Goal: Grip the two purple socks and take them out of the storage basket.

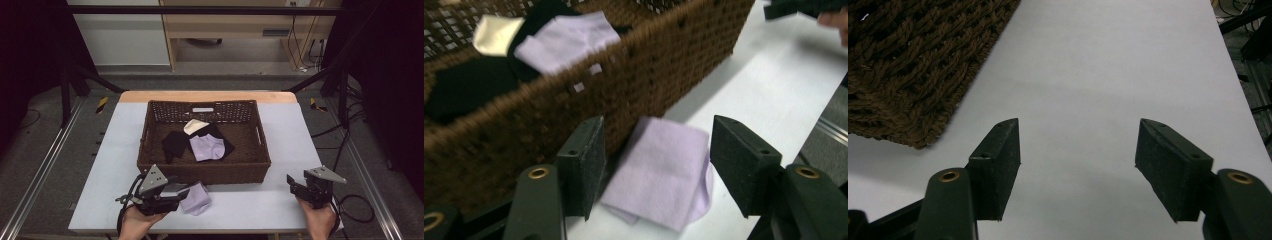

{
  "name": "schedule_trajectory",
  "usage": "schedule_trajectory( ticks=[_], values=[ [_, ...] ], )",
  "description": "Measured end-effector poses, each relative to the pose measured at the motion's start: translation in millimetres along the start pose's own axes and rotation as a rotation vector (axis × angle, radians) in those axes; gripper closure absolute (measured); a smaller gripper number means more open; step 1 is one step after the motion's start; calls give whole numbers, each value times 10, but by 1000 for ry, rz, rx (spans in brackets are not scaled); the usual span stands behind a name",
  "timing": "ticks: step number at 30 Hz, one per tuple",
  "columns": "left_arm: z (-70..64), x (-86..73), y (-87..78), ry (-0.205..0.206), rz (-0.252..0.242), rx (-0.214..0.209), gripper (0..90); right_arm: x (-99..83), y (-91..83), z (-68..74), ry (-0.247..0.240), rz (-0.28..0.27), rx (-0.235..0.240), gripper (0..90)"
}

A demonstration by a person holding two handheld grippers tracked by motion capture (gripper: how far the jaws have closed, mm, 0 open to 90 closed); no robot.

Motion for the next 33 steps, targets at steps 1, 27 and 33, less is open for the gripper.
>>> schedule_trajectory(
  ticks=[1,27,33],
  values=[
    [0,0,0,0,0,0,382,1,-1,-3,-3,-1,-1,347],
    [498,1057,502,76,-106,165,382,17,17,-1,-2,-5,-2,351],
    [630,1117,659,59,-111,199,404,21,28,2,-8,-5,-4,365]
  ],
)
Point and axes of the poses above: each handheld gripper's, and its own axes: y roughly forward along the jaws, x roughly out of its top, z roughly to its left, the point moved 3 cm from there along y, roughly forward along the jaws, and after that the axes turned 12 degrees about -z, right-handed, at the moved point
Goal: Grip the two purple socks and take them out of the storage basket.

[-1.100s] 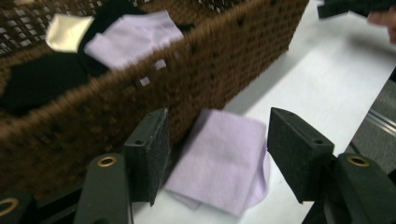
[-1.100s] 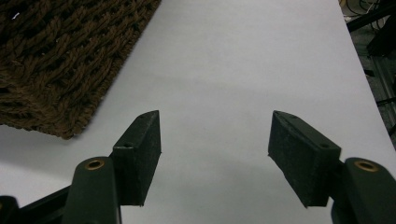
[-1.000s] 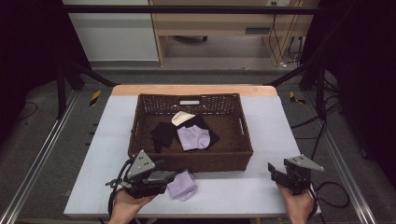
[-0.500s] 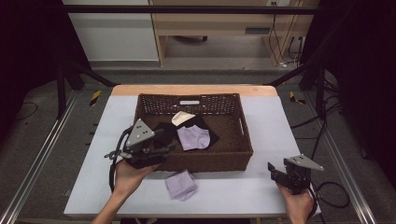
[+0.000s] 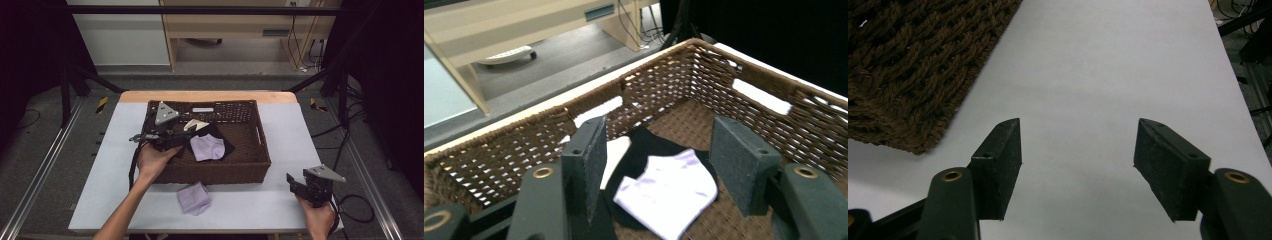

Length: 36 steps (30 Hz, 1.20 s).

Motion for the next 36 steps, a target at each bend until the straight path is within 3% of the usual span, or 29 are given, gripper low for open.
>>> schedule_trajectory(
  ticks=[2,6,11,16,18,21,24,32,34,35,36],
  values=[
    [19,-7,72,-14,-1,-6,407,0,1,-1,-1,0,-1,369],
    [48,-49,261,-2,13,5,432,2,-1,-1,2,0,2,388],
    [69,-110,438,16,55,33,444,-3,13,-6,-5,6,0,390],
    [80,-178,587,7,89,32,451,-3,15,-1,-3,7,2,391],
    [82,-243,699,15,126,36,451,-5,20,-3,-5,9,1,391],
    [91,-281,766,11,145,37,451,-5,22,-3,-4,10,4,391],
    [111,-329,863,-23,160,26,451,-8,28,-3,-9,12,1,390],
    [90,-423,955,-2,239,34,446,-12,40,3,-12,17,2,389],
    [62,-481,992,26,293,34,447,-10,46,13,-11,20,2,389],
    [62,-481,992,26,293,34,448,-10,46,13,-11,20,2,389],
    [32,-512,1013,65,329,36,448,-10,50,18,-13,23,1,388]
  ],
)
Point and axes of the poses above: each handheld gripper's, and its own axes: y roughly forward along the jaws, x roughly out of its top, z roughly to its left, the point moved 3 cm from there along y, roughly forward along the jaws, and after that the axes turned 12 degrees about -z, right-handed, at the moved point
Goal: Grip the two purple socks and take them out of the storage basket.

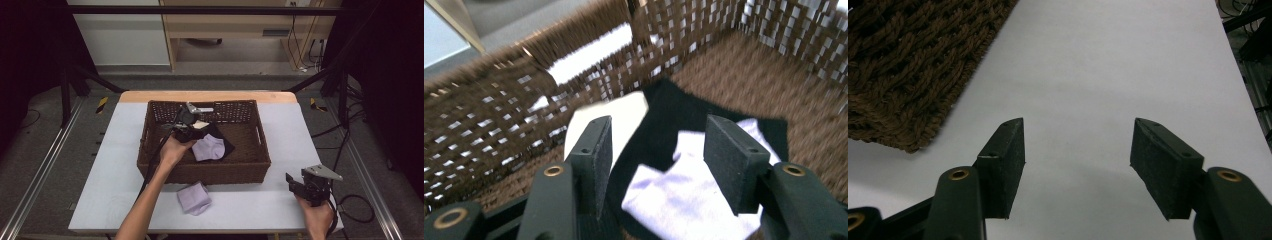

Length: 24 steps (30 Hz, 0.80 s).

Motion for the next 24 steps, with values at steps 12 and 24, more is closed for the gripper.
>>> schedule_trajectory(
  ticks=[12,24],
  values=[
    [-50,-72,169,65,142,-32,424,-5,7,1,-6,-1,-1,387],
    [-97,-181,321,91,323,-71,373,-8,8,4,-9,3,1,385]
  ],
)
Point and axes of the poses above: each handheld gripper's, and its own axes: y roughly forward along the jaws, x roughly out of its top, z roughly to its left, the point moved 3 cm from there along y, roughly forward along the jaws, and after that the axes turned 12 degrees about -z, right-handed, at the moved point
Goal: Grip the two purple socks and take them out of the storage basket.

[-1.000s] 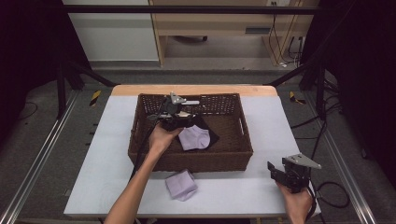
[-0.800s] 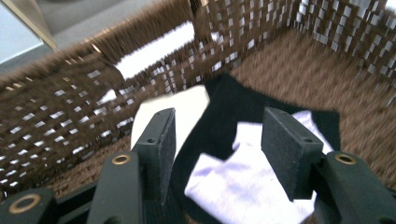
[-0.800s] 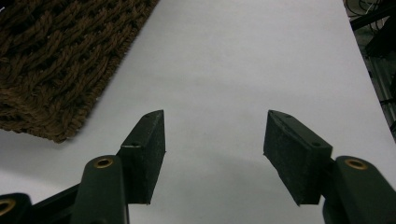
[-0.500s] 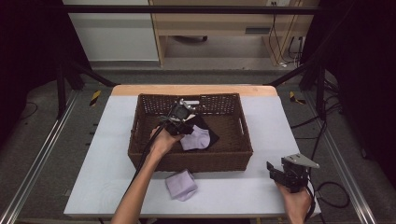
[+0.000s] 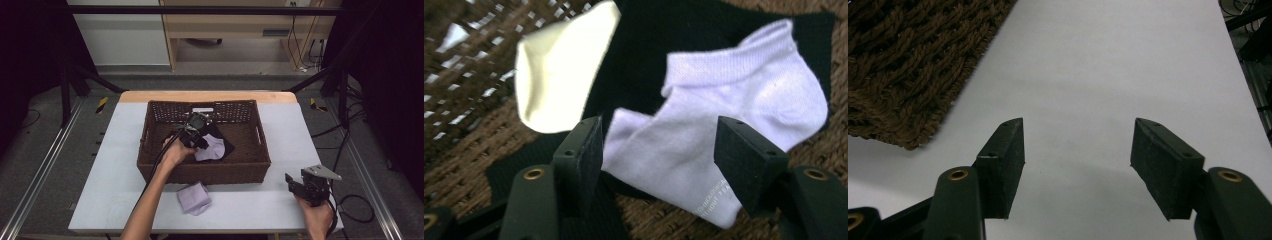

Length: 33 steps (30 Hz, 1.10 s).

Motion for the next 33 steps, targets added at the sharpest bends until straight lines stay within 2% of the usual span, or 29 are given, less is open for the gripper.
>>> schedule_trajectory(
  ticks=[2,3,4,5,9,10,13,14,15,16,17,18,19,22,25,28,29,30,31,32,33],
  values=[
    [-7,-3,3,7,4,2,427,0,0,0,0,0,0,385],
    [-10,-5,5,14,9,3,427,0,0,1,1,0,0,386],
    [-15,-13,12,24,19,-5,516,0,0,1,-1,0,1,386],
    [-19,-19,17,30,25,-5,565,0,-1,2,-1,0,2,386],
    [-22,-24,11,35,29,-8,727,-1,-8,2,0,0,2,387],
    [-20,-24,6,32,28,-9,727,-1,-8,2,0,0,2,387],
    [-12,-18,-28,12,-1,-17,843,-2,-9,0,0,-1,2,387],
    [-9,-16,-46,4,-18,-23,843,-3,-10,-3,-1,-3,1,387],
    [-5,-11,-80,-15,-56,-29,860,-4,-13,-6,0,-4,0,388],
    [-5,-11,-80,-15,-56,-29,863,-4,-13,-6,0,-4,0,388],
    [-1,-2,-123,-27,-100,-38,865,-4,-17,-7,4,-3,-1,388],
    [-1,2,-143,-32,-120,-40,867,-4,-19,-9,3,-3,0,388],
    [-1,2,-143,-32,-120,-40,870,-4,-19,-9,3,-3,0,388],
    [1,7,-205,-36,-175,-41,872,-4,-20,-12,5,-5,-1,389],
    [-3,9,-216,-37,-192,-43,874,-4,-21,-11,6,-3,-2,389],
    [-10,-1,-179,-29,-153,-49,871,-4,-20,-10,5,-3,-1,389],
    [-9,1,-170,-25,-147,-39,863,-5,-18,-11,4,-3,-1,389],
    [-6,4,-163,-29,-153,-38,831,-5,-17,-10,4,-3,-1,389],
    [-6,4,-163,-29,-153,-38,744,-5,-17,-10,4,-3,-1,389],
    [4,-3,-115,-44,-131,-52,672,-4,-16,-9,4,-2,-1,388],
    [10,-6,-90,-40,-107,-34,608,-4,-15,-9,4,-2,-1,388]
  ],
)
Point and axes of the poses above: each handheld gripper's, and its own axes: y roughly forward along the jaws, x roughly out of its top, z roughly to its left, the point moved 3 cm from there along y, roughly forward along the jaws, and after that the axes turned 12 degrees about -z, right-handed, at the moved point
